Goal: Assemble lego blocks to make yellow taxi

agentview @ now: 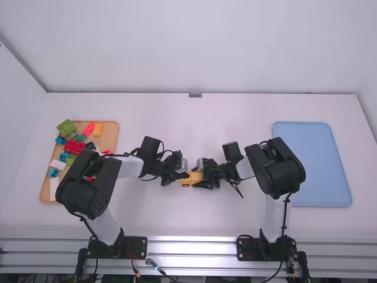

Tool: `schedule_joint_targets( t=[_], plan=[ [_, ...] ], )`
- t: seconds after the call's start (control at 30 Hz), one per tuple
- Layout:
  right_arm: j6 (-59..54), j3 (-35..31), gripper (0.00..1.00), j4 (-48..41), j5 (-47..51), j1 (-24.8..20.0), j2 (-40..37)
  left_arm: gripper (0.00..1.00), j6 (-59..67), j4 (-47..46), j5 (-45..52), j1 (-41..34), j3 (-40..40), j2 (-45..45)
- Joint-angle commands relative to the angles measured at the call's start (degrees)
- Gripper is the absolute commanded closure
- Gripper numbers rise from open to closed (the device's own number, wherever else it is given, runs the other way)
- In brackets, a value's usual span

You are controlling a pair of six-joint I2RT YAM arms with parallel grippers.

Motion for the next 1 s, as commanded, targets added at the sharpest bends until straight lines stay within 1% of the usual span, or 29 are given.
schedule_joint_targets(
  t=[0.0, 0.13, 0.33, 0.53, 0.63, 0.7, 0.77, 0.83, 0.97],
  plan=[
    [0.1, 0.3, 0.43, -0.2, -1.4, 0.1, 0.9, 0.98, -0.4, 0.8, -0.5, -0.3, -1.2, 1.3],
    [0.1, 0.3, 0.43, -0.2, -1.4, 0.1, 0.9, 0.98, -0.3, 2.7, 0.2, -0.3, -2.0, 3.5],
    [0.1, 0.3, 0.43, -0.2, -1.4, 0.1, 0.9, 0.98, -0.3, 3.1, 0.0, -0.4, -2.0, 6.1],
    [0.1, 0.3, 0.43, 0.0, -1.4, 0.1, 0.9, 0.98, -2.1, 2.6, -6.6, -3.4, -1.9, 8.7],
    [0.1, 0.3, 0.43, 0.0, -1.4, 0.1, 0.9, 0.98, -4.8, 2.6, -12.5, -5.7, -1.9, 10.2],
    [0.1, 0.3, 0.43, 0.0, -1.4, 0.1, 0.9, 0.98, -6.0, 2.6, -14.8, -6.3, -1.9, 10.4],
    [0.1, 0.3, 0.44, 0.0, -1.4, 0.1, 0.9, 0.98, -8.4, 2.6, -19.0, -6.8, -1.9, 10.6],
    [0.1, 0.3, 0.43, 0.0, -1.4, 0.1, 0.9, 0.98, -8.5, 2.6, -19.9, -6.7, -1.9, 10.5],
    [0.1, 0.3, 0.43, 0.2, -1.3, 0.1, 0.9, 0.98, -8.3, 4.0, -17.6, -5.9, -1.3, 10.3]
  ],
)
